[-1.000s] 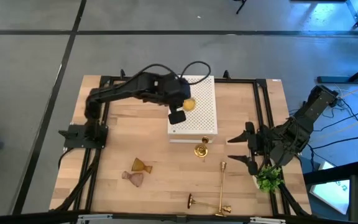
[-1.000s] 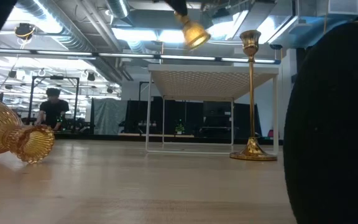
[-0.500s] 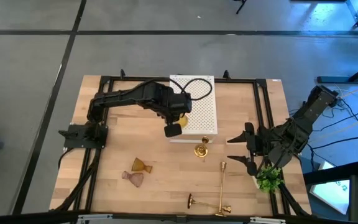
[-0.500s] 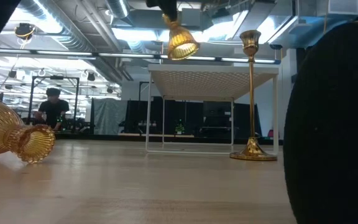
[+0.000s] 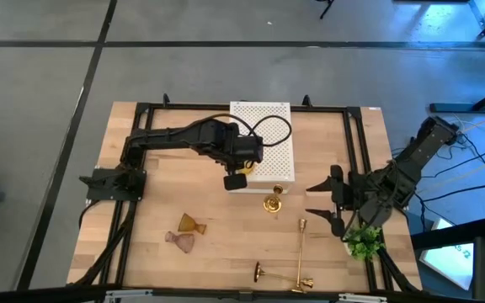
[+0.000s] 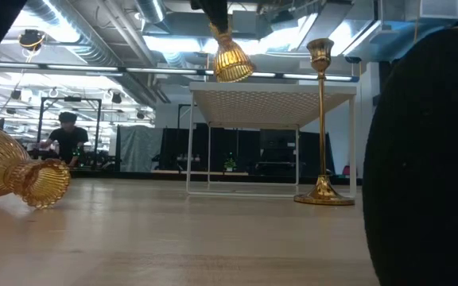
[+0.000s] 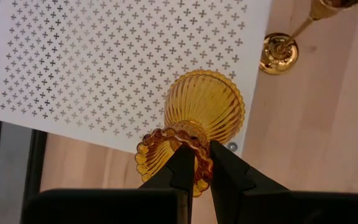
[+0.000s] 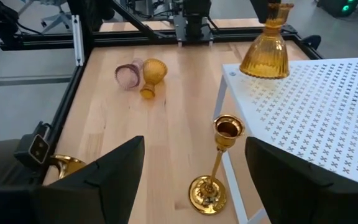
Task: Pick & Place candle stick holders
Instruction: Put the top yellow candle holder on the shelf
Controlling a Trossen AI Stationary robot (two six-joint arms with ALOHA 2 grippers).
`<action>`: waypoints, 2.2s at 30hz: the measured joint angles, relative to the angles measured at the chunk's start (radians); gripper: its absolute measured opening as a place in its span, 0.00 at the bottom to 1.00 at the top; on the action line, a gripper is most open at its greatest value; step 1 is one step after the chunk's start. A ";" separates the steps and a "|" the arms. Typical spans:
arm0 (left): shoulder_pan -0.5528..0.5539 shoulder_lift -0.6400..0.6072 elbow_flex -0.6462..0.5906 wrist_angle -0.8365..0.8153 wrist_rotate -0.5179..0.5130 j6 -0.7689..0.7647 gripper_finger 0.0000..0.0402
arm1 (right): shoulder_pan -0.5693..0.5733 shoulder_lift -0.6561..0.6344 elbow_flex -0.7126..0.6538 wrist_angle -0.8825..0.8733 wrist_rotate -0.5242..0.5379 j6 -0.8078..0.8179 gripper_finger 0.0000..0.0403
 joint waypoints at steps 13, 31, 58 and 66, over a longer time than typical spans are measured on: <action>0.024 0.000 -0.002 -0.004 0.000 0.015 0.06 | -0.009 0.002 0.000 -0.002 -0.001 0.000 0.70; 0.047 0.048 0.000 -0.002 0.005 0.051 0.06 | -0.009 0.003 -0.001 -0.009 -0.003 -0.001 0.70; 0.045 0.053 -0.003 -0.004 -0.003 0.031 0.16 | -0.009 0.003 0.000 -0.008 -0.003 -0.001 0.70; 0.045 0.053 -0.003 0.051 -0.002 0.048 0.15 | -0.009 0.003 0.000 -0.008 -0.003 -0.001 0.70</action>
